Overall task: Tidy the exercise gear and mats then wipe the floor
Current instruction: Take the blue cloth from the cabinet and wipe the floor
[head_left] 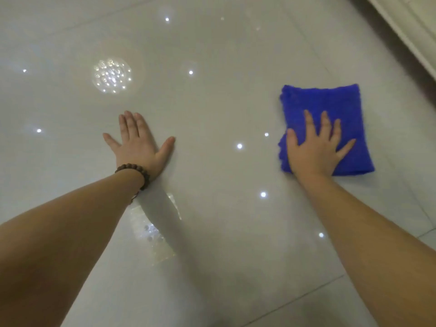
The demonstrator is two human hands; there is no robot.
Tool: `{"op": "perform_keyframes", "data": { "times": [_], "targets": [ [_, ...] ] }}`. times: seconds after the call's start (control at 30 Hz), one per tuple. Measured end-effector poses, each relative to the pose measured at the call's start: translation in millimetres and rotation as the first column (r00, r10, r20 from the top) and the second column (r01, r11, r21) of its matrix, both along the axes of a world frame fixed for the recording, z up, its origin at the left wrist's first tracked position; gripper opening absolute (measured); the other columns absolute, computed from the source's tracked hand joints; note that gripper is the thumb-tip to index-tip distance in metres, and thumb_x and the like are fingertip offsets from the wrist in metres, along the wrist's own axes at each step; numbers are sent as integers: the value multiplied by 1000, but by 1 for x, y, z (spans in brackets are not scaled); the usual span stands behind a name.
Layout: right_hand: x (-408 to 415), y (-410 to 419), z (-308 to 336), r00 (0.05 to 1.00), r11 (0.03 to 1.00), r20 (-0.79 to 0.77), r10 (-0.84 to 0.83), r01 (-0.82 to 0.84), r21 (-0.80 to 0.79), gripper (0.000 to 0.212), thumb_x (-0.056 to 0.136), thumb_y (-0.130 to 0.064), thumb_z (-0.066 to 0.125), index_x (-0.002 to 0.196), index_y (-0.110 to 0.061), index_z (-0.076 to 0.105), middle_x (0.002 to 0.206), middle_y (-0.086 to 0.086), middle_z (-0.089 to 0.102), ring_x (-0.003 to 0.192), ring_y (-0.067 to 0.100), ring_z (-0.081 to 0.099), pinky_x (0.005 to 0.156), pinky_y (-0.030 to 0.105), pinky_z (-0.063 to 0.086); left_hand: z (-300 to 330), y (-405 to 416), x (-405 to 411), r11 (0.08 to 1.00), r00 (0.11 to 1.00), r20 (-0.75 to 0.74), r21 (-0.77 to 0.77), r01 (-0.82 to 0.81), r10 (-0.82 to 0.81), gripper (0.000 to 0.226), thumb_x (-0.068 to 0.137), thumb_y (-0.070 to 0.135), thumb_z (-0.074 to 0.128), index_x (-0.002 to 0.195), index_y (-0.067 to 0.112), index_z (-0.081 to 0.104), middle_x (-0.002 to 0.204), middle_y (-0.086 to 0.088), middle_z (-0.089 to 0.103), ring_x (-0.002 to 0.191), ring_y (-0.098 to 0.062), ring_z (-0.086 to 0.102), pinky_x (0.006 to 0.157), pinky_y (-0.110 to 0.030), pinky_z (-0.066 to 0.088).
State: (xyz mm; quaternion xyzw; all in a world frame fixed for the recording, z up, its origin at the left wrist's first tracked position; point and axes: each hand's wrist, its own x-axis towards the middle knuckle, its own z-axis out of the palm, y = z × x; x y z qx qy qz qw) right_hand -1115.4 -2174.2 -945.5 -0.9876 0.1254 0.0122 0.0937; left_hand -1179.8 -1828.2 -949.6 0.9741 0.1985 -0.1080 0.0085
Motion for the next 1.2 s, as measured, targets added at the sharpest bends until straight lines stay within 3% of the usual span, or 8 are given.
{"op": "perform_keyframes", "data": {
  "times": [0.17, 0.3, 0.43, 0.53, 0.67, 0.8, 1.07, 1.2],
  "targets": [
    [-56, 29, 0, 824, 822, -15, 566, -566, -60, 56, 88, -58, 35, 141, -40, 38, 152, -3, 35, 142, 24, 27, 113, 59, 8, 2, 2, 1, 999, 1000, 15, -32, -17, 18, 102, 82, 80, 9, 153, 8, -4, 161, -11, -6, 148, -23, -9, 113, -65, -3],
    [-49, -110, 12, 969, 974, -123, 214, -222, -49, 70, 82, -69, 20, 146, -42, 25, 158, -4, 19, 146, 22, 12, 114, 60, 6, 0, 1, -1, 999, 998, 52, -49, -24, 26, 99, 84, 79, 12, 153, 9, -1, 162, -10, -4, 149, -22, -7, 114, -63, -3],
    [-42, -162, 20, 954, 998, -300, 1, -21, -63, 71, 86, -72, 24, 149, -44, 7, 160, -7, -4, 147, 21, -6, 114, 59, -1, 2, -3, -4, 1000, 999, 45, 13, -15, 15, 93, 86, 76, 6, 154, 11, 4, 162, -11, 1, 149, -25, -4, 115, -61, -4],
    [-36, -161, 19, 935, 996, -351, 48, -72, -55, 69, 86, -71, 22, 147, -48, -1, 159, -9, -12, 146, 21, -11, 114, 60, -2, 10, -12, -8, 994, 998, 45, 103, -43, 39, 92, 86, 71, -5, 153, 11, 9, 161, -13, 6, 149, -27, -2, 115, -61, -6],
    [-27, -176, 31, 908, 990, -406, 101, -131, -46, 79, 74, -85, 26, 142, -58, -5, 158, -14, -16, 146, 21, -13, 109, 69, -1, 18, -61, -67, 996, 990, 140, -87, 30, -17, 87, 90, 67, 1, 153, 7, -2, 162, -11, -4, 148, -25, -8, 118, -53, -6],
    [-41, -151, 31, 958, 997, -276, 79, -83, -3, 90, 66, -91, 20, 146, -52, 4, 160, -11, -6, 147, 21, -7, 110, 67, -1, 7, -116, -145, 990, 995, 26, -104, 97, -95, 94, 84, 77, 4, 152, 13, -12, 160, -8, -14, 147, -25, -17, 115, -57, -11],
    [-154, -24, 8, 790, 784, -112, 603, -613, -100, 66, 82, -75, 26, 142, -47, 32, 153, -2, 32, 139, 26, 25, 108, 62, 13, 3, -121, -145, 993, 996, 14, -76, 94, -93, 92, 85, 77, 4, 153, 18, -10, 161, -6, -13, 147, -24, -16, 115, -60, -5],
    [-93, -76, 20, 828, 807, -166, 535, -559, -188, 67, 79, -77, 31, 141, -52, 29, 156, 0, 22, 143, 29, 13, 105, 71, 2, 6, -119, -144, 992, 996, 31, -94, 85, -82, 91, 85, 77, 3, 153, 19, -11, 161, -5, -14, 147, -22, -17, 116, -58, -6]
  ]
}}
